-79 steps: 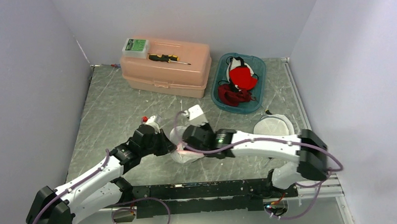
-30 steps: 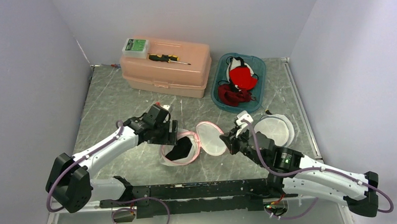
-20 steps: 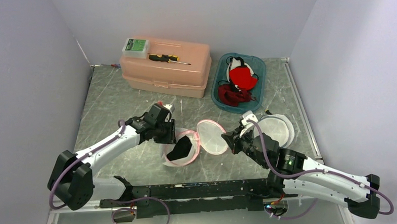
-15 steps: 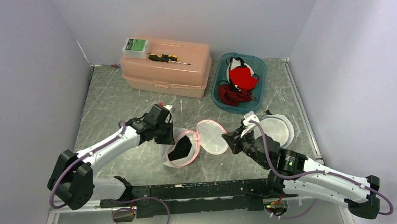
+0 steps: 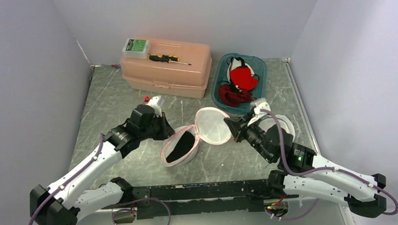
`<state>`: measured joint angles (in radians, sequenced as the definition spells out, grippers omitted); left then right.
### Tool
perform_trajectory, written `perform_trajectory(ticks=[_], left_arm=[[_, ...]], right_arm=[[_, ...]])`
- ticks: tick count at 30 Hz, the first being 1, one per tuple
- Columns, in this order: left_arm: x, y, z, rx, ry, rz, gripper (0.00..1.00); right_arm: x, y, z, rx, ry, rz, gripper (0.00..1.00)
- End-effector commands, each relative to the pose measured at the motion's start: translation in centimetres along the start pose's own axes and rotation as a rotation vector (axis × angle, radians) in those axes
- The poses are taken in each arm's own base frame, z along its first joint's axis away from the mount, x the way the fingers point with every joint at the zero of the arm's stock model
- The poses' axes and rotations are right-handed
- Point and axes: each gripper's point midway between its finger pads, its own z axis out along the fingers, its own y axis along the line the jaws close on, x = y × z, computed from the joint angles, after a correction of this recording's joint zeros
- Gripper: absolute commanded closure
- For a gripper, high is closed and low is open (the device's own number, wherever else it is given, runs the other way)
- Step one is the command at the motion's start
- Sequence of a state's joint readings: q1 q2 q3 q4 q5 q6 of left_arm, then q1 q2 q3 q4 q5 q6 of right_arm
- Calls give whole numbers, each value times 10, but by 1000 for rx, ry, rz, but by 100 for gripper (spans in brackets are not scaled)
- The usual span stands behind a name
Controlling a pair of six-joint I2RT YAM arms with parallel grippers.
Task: Unzip the laundry bag and remove the bra
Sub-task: Open the laundry bag at the center of the board.
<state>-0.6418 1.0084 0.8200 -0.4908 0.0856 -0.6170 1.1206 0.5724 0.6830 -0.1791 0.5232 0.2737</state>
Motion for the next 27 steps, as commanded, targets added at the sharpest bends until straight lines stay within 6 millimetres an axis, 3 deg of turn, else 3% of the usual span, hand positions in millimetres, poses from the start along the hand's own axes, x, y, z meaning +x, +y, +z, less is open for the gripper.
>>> perform_trajectory(ticks=[1,4,5,6,7,8,9,11,14,17,19,27], left_arm=[[-39,-25,-21,74,-144,-52,97],[-48,-26,-28,62,-180,-70,97],[-47,-20,-28,33,-176,-75,93],[-42,-15,-28,8,-156,-77,80],[-34,-5,-27,-42,-134,-81,57],[-25,6,-25,-86,-106,-77,43],[-16,14,-22,-107,-85,-73,31],[3,25,-14,-131,-35,-68,20],[22,25,-2,-91,18,-82,16],[24,8,7,30,-3,-116,13],[22,-1,14,95,-24,-145,6],[24,-47,52,195,-50,-328,6]], right_arm=[[-82,16,1,-17,-160,-12,100],[-92,20,8,-3,-140,-41,100],[-89,20,10,3,-128,-45,100],[-81,19,12,10,-111,-46,100],[-72,17,14,15,-94,-42,100],[-63,15,14,21,-78,-34,100],[-53,11,14,30,-64,-26,100],[-37,4,12,41,-46,-7,100],[-18,-8,8,70,-20,9,100],[-7,-20,5,109,-4,17,100],[-5,-26,3,136,-4,18,100],[-3,-43,-1,227,-6,15,100]])
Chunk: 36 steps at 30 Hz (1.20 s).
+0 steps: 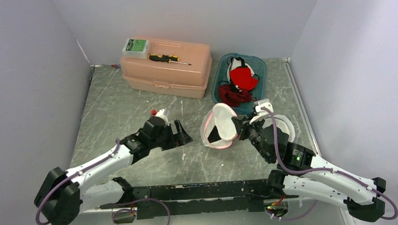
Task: Unzip the laundry bag and remove the bra
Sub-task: Open the laundry bag at the center of the board.
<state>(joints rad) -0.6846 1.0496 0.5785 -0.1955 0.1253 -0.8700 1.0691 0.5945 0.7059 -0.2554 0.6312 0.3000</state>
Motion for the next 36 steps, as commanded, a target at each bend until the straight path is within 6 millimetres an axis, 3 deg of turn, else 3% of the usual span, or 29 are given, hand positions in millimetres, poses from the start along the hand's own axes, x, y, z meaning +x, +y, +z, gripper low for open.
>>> perform_trajectory(ticks=[1,8,15,23,31,36], left_arm=[[-10,-59,16,142,-81,-110,6],[-6,-65,47,39,-24,-180,27],[-8,-79,66,-6,20,-110,27],[0,-71,87,-101,70,-38,32],[7,-67,102,-125,110,0,52],[5,-69,99,-121,107,15,79]], right_arm=[[-5,-10,0,58,-22,27,100],[-3,-9,0,49,-16,19,100],[6,-8,-1,31,1,22,100],[13,-7,-1,21,13,32,100],[12,-8,-2,24,10,34,100],[13,-11,-5,31,11,39,100]])
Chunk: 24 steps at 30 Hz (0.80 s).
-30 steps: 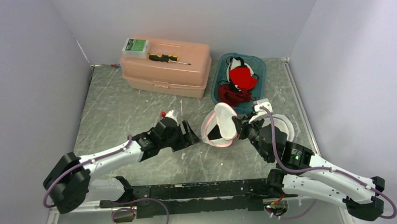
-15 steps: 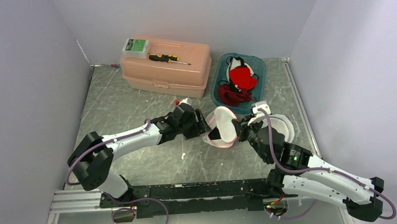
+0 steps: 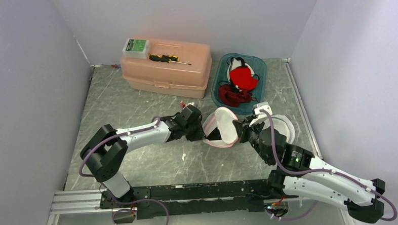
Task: Unzip the laundry bag and remove the bra
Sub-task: Open the laundry bag at the center of the board.
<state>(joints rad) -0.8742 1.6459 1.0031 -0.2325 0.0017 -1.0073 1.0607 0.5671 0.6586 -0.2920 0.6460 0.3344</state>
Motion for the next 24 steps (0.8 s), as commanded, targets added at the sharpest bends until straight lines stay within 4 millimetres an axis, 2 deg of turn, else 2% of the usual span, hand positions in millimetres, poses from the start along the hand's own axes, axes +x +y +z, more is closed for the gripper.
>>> perform_trajectory(ticks=[1,2,3,6,8,9,14,15,17,19,20,21,24], left_arm=[[-14,-19,-13,39,-46,35,86],[-16,-20,-17,38,-55,39,95],[-18,-20,-23,34,-67,44,97],[-29,-19,-46,22,-118,67,97],[-41,-22,-70,12,-167,95,97],[-48,-25,-83,14,-194,112,97],[-88,-61,-161,90,-340,222,97],[-93,-66,-173,97,-353,235,97],[-95,-64,-185,74,-359,244,97],[-89,-49,-181,35,-349,232,97],[-84,-38,-174,14,-343,217,97],[-72,-19,-159,-22,-319,212,97],[-49,23,-132,-119,-275,171,97]], right_arm=[[-7,-1,-3,-2,-26,41,100],[-8,-1,-4,-2,-28,43,100],[-9,-1,-4,-1,-32,46,100],[-17,-1,-4,4,-49,43,100],[-30,0,-3,15,-76,28,100],[-41,2,-3,13,-96,22,100],[-129,29,-10,-53,-227,4,100],[-142,34,-10,-62,-237,-2,100],[-154,40,-8,-65,-236,-10,100],[-146,39,-1,-36,-207,-23,100],[-134,36,4,-6,-177,-34,100],[-121,27,9,49,-152,-43,100],[-87,6,13,156,-82,-62,100]])
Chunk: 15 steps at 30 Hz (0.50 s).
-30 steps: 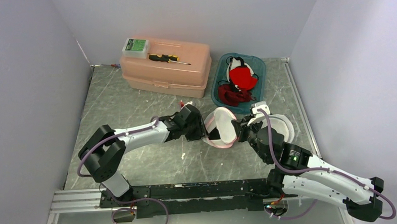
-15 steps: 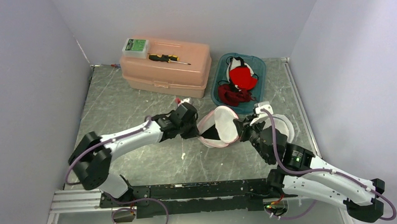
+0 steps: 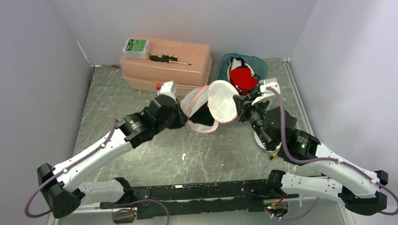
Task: Unzip the laundry bag and remove the bra
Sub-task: Open the laundry bag at the center of the board.
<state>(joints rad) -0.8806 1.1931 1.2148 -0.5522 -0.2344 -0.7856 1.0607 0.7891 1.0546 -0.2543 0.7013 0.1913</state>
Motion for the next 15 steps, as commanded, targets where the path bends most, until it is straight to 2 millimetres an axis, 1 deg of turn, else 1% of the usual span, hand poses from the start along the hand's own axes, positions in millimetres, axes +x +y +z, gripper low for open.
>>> perform_trajectory(ticks=[1,3,5,8,10,11,13,15], left_arm=[[77,79,23,-249,157,23,97],[92,95,25,-299,186,23,97],[97,103,26,-331,195,30,97],[95,110,24,-367,182,37,97],[91,110,21,-370,170,39,97],[91,111,21,-370,167,41,97],[96,117,20,-381,174,41,97],[107,123,22,-385,193,36,97]], right_arm=[[51,-29,0,147,109,-73,100],[56,-30,-3,135,109,-63,100],[52,-26,-5,105,95,-56,100],[45,-22,-4,83,91,-66,100],[44,-19,-4,71,92,-75,100],[47,-18,-4,69,96,-78,100],[59,-20,-6,69,118,-82,100],[82,-29,-11,100,154,-78,100]])
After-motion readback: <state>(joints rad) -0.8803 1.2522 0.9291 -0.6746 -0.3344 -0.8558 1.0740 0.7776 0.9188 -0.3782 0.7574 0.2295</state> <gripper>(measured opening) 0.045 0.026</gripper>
